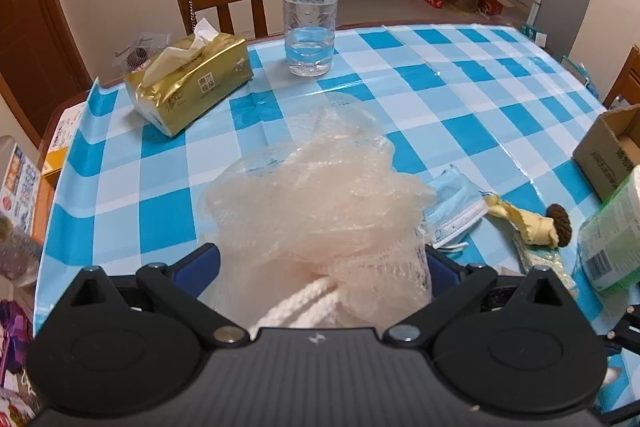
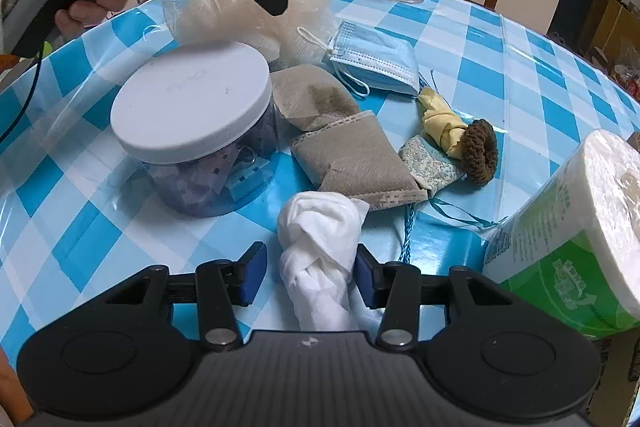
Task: Organize soft objects
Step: 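Grasp the beige mesh bath puff with the left tool while the right tool grasps the white knotted cloth, then carry the puff and cloth into the cardboard box and open both tools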
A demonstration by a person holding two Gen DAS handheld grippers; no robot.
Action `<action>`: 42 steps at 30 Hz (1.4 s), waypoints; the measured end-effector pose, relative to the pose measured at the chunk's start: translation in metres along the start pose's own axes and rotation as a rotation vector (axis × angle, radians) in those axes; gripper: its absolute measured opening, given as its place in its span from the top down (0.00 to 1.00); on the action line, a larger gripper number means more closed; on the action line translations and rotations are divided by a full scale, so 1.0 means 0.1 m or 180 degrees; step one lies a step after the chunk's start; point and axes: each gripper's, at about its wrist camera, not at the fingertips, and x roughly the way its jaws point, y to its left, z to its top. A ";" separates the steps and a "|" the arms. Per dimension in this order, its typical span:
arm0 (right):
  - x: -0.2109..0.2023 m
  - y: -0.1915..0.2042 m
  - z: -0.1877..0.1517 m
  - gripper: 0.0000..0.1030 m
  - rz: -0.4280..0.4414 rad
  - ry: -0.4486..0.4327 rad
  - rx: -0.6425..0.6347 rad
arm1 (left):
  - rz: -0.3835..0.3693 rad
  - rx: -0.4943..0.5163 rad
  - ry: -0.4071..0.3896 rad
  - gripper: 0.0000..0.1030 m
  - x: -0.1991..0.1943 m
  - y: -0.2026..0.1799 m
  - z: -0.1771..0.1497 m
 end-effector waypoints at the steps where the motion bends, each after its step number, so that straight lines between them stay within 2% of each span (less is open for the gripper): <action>1: 0.00 0.00 0.00 0.48 0.0003 0.0001 0.0002 | 0.0008 0.0010 0.0022 0.01 0.04 0.00 0.02; 6: 0.01 0.01 0.01 0.47 -0.0004 0.0006 -0.0016 | 0.0031 -0.0032 0.0122 0.01 0.23 0.03 0.06; 9: 0.01 0.01 0.02 0.47 -0.0017 0.0012 -0.0027 | -0.0020 -0.0090 0.0113 0.05 0.25 0.06 0.06; 14: 0.02 0.03 0.02 0.48 -0.0090 0.0031 -0.0069 | -0.0033 -0.0110 0.0133 0.25 0.25 0.08 0.05; 16: 0.01 0.03 0.03 0.49 -0.0083 0.0036 -0.0062 | -0.0051 -0.0116 0.0119 0.29 0.22 0.09 0.04; 20: 0.00 0.04 0.04 0.58 -0.0095 0.0066 -0.0065 | -0.0057 -0.0062 0.0085 0.35 0.16 0.07 0.02; 33: -0.23 0.04 0.10 0.59 -0.0078 -0.0062 -0.0101 | -0.0003 0.0018 0.0002 0.41 -0.13 0.11 0.02; 42: -0.56 0.01 0.12 0.59 -0.0010 -0.0152 -0.0120 | -0.0013 0.0080 -0.0082 0.42 -0.60 0.09 0.03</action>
